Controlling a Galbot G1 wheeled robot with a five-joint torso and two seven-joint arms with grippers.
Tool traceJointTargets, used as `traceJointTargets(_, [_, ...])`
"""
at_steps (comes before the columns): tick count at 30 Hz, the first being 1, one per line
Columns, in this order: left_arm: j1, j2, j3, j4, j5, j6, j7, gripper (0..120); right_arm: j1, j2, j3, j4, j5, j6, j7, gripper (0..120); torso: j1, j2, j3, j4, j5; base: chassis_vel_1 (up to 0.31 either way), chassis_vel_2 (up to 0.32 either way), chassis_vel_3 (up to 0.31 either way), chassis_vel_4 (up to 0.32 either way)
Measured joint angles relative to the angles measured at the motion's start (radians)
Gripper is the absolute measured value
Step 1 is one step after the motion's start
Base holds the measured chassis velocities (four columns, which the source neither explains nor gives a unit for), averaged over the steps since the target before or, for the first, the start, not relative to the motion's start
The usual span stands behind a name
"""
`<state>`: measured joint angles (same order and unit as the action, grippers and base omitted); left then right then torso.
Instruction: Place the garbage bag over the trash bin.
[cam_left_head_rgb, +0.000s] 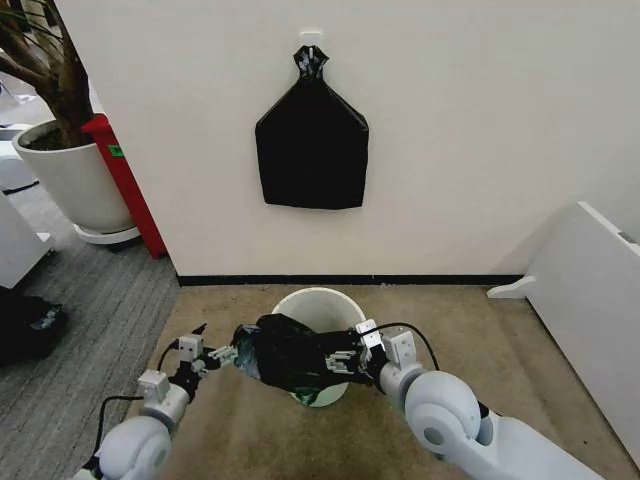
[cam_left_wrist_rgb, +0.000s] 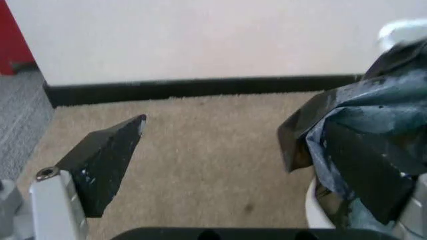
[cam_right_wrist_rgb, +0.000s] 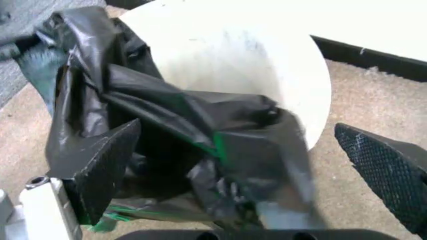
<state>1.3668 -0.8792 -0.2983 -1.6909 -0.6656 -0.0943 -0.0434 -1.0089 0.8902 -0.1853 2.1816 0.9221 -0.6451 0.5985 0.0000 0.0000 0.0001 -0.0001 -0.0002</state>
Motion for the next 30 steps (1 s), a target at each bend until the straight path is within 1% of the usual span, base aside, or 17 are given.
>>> traceJointTargets(4, [-0.003, -0.013, 0.009, 0.007, 0.014, -0.005, 0.007, 100, 0.0, -0.006, 0.006, 0.002, 0.002, 0.008, 0.003, 100, 0.0, 0.0, 0.0, 0.0, 0.0002, 0.0, 0.0, 0.0, 0.0])
traceJointTargets(7, [0.03, -0.017, 0.007, -0.044, 0.026, -0.02, 0.007, 100, 0.003, -0.007, 0.011, 0.001, 0.003, 0.017, 0.004, 100, 0.0, 0.0, 0.0, -0.0001, 0.0001, 0.0, 0.0, 0.0, 0.0])
traceJointTargets(8, [0.071, -0.012, -0.006, -0.097, 0.033, -0.029, 0.014, 100, 0.004, -0.007, 0.014, 0.003, 0.009, 0.019, 0.005, 100, 0.0, 0.0, 0.0, -0.0001, 0.0003, 0.0, 0.0, 0.0, 0.0])
traceJointTargets(9, [0.071, -0.012, -0.006, -0.097, 0.033, -0.029, 0.014, 100, 0.004, -0.007, 0.014, 0.003, 0.009, 0.019, 0.005, 100, 0.0, 0.0, 0.0, -0.0001, 0.0003, 0.0, 0.0, 0.0, 0.0])
traceJointTargets(12, [0.151, -0.004, -0.032, -0.165, 0.066, -0.061, 0.045, 100, 0.003, -0.005, 0.016, 0.01, 0.015, 0.024, 0.009, 100, 0.0, 0.0, 0.0, 0.0001, 0.0004, 0.0, 0.0, 0.0, 0.0])
traceJointTargets(16, [0.27, 0.006, -0.078, -0.209, 0.155, -0.134, 0.092, 100, 0.0, -0.001, 0.023, 0.024, 0.018, 0.034, 0.015, 100, 0.0, 0.0, 0.0, 0.0003, 0.0002, 0.0, 0.0, 0.0, 0.0])
traceJointTargets(17, [0.27, 0.006, -0.078, -0.209, 0.155, -0.134, 0.092, 100, 0.0, -0.001, 0.023, 0.024, 0.018, 0.034, 0.015, 100, 0.0, 0.0, 0.0, 0.0003, 0.0002, 0.0, 0.0, 0.0, 0.0])
traceJointTargets(20, [0.33, -0.002, -0.118, -0.259, 0.173, -0.157, 0.101, 100, -0.003, -0.015, 0.04, 0.065, 0.036, 0.044, 0.022, 100, 0.0, 0.0, 0.0, 0.0002, 0.0005, 0.0, 0.0, 0.0, 0.0])
traceJointTargets(22, [0.353, -0.012, -0.14, -0.291, 0.172, -0.157, 0.092, 100, 0.006, -0.027, 0.051, 0.087, 0.051, 0.045, 0.022, 100, 0.0, 0.0, 0.0, -0.0003, 0.0003, 0.0, 0.0, 0.0, 0.0])
traceJointTargets(24, [0.36, -0.016, -0.147, -0.302, 0.17, -0.155, 0.087, 100, 0.01, -0.03, 0.053, 0.089, 0.054, 0.045, 0.021, 100, 0.0, 0.0, 0.0, -0.0003, 0.0002, 0.0, 0.0, 0.0, 0.0])
traceJointTargets(26, [0.386, -0.044, -0.192, -0.351, 0.159, -0.14, 0.054, 100, 0.069, -0.05, 0.07, 0.082, 0.087, 0.042, 0.001, 100, 0.0, 0.0, 0.0, -0.0005, 0.0004, 0.0, 0.0, 0.0, 0.0])
traceJointTargets(30, [0.41, -0.078, -0.238, -0.39, 0.153, -0.121, 0.025, 100, 0.165, -0.057, 0.071, 0.035, 0.129, 0.016, -0.029, 100, 0.0, 0.0, 0.0, -0.0005, 0.0004, 0.0, 0.0, 0.0, 0.0])
